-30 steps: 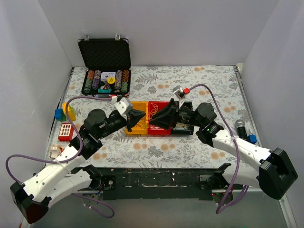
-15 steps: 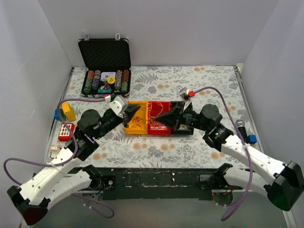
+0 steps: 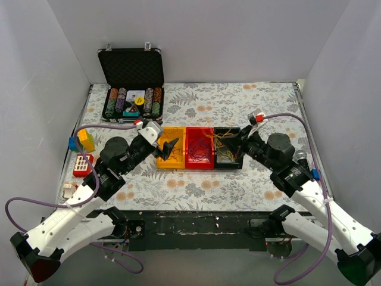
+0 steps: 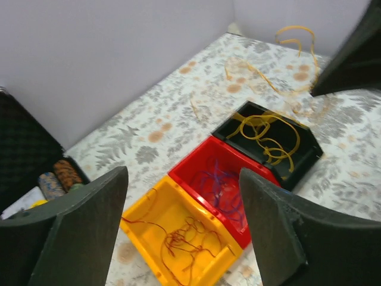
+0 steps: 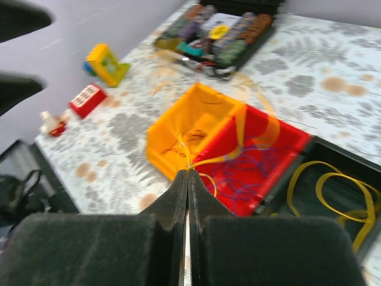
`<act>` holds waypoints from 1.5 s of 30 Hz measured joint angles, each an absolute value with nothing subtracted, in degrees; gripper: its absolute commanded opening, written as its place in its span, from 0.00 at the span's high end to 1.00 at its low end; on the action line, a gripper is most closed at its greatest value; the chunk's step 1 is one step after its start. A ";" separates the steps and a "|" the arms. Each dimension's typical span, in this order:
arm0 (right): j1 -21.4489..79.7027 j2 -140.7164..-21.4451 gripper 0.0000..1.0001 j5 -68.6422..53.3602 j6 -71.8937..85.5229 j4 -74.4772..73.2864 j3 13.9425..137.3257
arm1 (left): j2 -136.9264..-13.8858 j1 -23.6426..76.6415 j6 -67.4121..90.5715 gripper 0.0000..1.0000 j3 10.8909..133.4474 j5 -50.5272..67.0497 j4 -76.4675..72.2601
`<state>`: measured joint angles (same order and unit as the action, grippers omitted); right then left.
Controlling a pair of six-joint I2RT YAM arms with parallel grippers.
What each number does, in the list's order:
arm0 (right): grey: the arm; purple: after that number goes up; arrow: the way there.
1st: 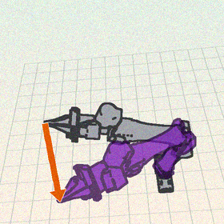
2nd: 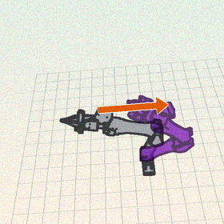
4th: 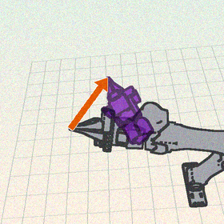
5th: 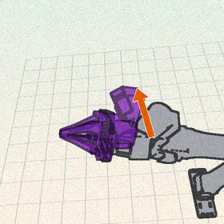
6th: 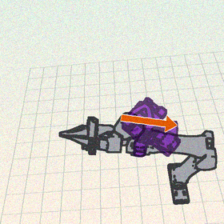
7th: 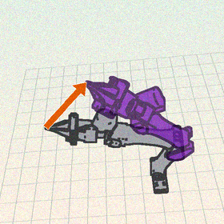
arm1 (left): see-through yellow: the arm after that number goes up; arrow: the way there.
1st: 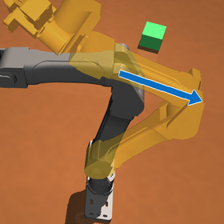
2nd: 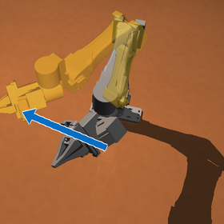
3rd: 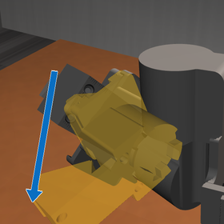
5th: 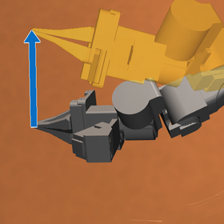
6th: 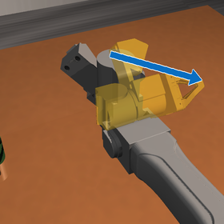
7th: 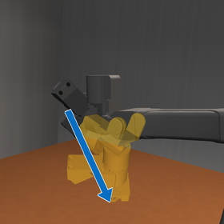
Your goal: Untangle the cables
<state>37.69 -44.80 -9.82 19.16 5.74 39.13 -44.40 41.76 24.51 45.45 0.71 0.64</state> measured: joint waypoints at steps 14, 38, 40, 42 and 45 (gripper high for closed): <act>30.61 -54.68 0.99 -1.98 11.75 -5.80 47.97 | -44.01 41.30 20.78 0.02 50.65 11.86 15.62; 28.03 -59.16 0.15 2.22 10.17 -17.08 54.76 | -75.53 29.15 38.72 0.02 81.84 2.59 36.80; 26.63 -58.26 0.14 1.69 10.33 -17.93 55.02 | -83.26 25.96 40.47 0.02 89.36 -0.32 40.93; 25.08 -57.82 0.14 1.23 10.63 -19.35 54.92 | -88.68 24.38 41.89 0.02 92.92 -4.12 43.33; 21.85 -57.25 0.14 0.86 11.33 -20.23 53.95 | -93.19 23.22 42.98 0.02 91.77 -7.86 46.28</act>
